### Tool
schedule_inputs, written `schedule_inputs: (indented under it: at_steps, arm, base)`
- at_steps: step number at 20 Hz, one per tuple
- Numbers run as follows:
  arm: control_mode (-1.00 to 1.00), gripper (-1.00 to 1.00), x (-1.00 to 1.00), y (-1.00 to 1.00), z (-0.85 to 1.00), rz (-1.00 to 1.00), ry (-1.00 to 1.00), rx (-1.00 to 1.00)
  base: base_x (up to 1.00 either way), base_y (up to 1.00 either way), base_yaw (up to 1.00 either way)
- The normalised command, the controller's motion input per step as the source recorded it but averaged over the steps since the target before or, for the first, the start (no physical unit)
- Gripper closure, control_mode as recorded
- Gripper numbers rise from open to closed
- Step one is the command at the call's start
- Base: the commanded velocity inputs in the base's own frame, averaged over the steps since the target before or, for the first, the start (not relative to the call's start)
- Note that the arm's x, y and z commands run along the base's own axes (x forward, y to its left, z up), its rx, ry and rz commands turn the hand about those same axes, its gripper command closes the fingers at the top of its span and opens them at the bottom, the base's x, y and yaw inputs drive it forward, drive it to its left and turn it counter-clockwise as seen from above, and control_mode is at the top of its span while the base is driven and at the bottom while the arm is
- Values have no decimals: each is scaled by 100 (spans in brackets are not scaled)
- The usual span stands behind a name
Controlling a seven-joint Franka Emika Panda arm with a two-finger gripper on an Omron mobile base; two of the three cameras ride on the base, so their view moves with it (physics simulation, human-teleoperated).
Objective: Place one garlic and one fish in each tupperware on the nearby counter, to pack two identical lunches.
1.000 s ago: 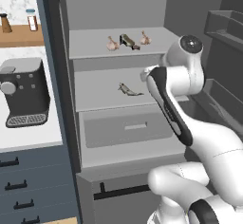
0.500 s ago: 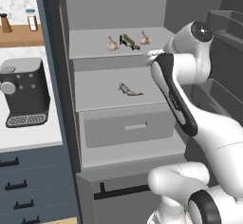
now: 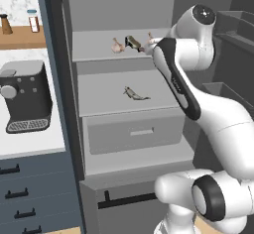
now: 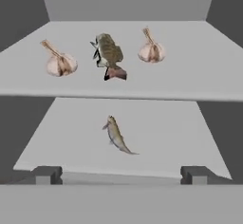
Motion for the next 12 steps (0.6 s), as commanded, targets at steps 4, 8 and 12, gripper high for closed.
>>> schedule_inputs:
  at_steps: [4,8,12]
  arm:
    - [-100,-100,57,8,0,0,6,0]
    - [-100,-100,74,8,-4,0,10,0]
    - [-100,-100,76,12,-11,0,13,0]
  base:
    - [0,0,0]
    - [0,0,0]
    - [0,0,0]
